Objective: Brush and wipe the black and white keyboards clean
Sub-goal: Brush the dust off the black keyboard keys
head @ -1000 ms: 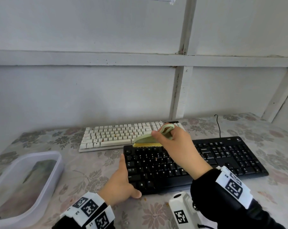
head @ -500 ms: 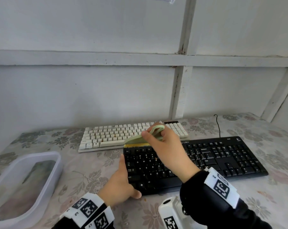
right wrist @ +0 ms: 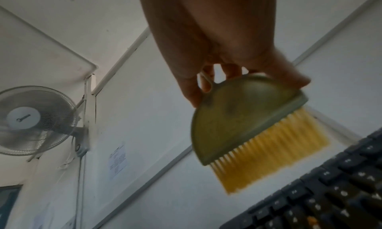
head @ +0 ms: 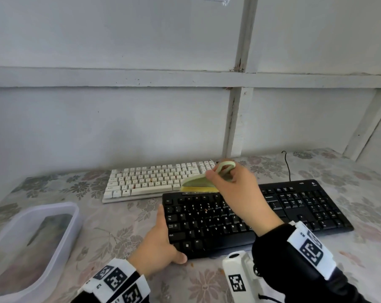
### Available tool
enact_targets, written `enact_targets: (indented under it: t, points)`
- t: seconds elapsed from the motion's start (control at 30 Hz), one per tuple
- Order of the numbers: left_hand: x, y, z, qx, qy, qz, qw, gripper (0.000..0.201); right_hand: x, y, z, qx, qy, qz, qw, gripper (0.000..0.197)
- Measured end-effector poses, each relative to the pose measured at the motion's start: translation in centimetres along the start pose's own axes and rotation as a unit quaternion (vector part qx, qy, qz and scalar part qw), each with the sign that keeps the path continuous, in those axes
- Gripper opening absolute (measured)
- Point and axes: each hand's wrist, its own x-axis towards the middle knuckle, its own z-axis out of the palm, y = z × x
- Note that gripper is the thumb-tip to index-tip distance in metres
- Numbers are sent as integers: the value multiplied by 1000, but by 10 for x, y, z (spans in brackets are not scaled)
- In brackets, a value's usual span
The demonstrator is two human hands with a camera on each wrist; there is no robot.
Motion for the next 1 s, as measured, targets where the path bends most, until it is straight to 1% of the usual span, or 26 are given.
enact_targets:
  t: [0.03, 0.1, 0.17, 0.23, 0.3, 0.33, 0.4, 0.47, 0.53, 0.6, 0.67, 0.7, 0.77, 0.83, 0.9, 0.93, 1.0]
  points:
    - [0, 0, 0, 0, 2, 2, 1000, 131, -4, -2, 4, 13, -14, -8, 1000, 19]
    - [0, 0, 0, 0, 5, 6, 1000, 129, -10, 0, 10, 2, -34, -21, 999, 19]
    - [0, 0, 0, 1, 4, 12, 1000, 127, -9, 7, 6, -9, -41, 8, 999, 19]
    - [0, -1, 0, 7, 2, 8, 1000, 127, -3, 16, -3, -39, -22, 40, 998, 19]
    - [0, 0, 0, 10, 0, -3, 1000, 129, 4, 19, -14, -108, 27, 35, 993, 20]
    - [0, 0, 0, 12, 0, -5, 1000, 129, 7, 19, -17, -114, 44, 27, 992, 19]
    - [-1, 0, 0, 17, 0, -4, 1000, 129, 8, 18, -19, -61, 36, 19, 997, 22]
    - [0, 1, 1, 21, 2, -7, 1000, 129, 5, 19, -19, -11, 11, 35, 999, 25]
    - [0, 0, 0, 21, 2, -17, 1000, 129, 3, 25, -24, -22, 5, 60, 998, 26]
    - [1, -1, 0, 23, 1, -22, 999, 130, 7, 32, -33, -74, 28, 68, 995, 23]
    - [0, 0, 0, 24, -1, -28, 999, 130, 13, 35, -44, -128, 72, 44, 988, 22]
    - [-1, 1, 0, 22, -1, -28, 999, 129, 16, 37, -48, -135, 85, 27, 987, 21]
    - [0, 1, 0, 21, 0, -25, 999, 129, 18, 35, -52, -95, 76, 12, 992, 19]
    - [1, 1, 0, 19, -1, -27, 999, 129, 14, 37, -54, -29, 46, 45, 998, 22]
    - [3, -1, 0, 19, -1, -27, 999, 130, 11, 43, -59, -9, 40, 95, 995, 25]
    - [4, -2, -1, 21, -3, -27, 999, 131, 11, 47, -62, -21, 50, 110, 992, 24]
    - [3, -1, -1, 23, -5, -31, 999, 130, 13, 50, -68, -98, 88, 110, 985, 26]
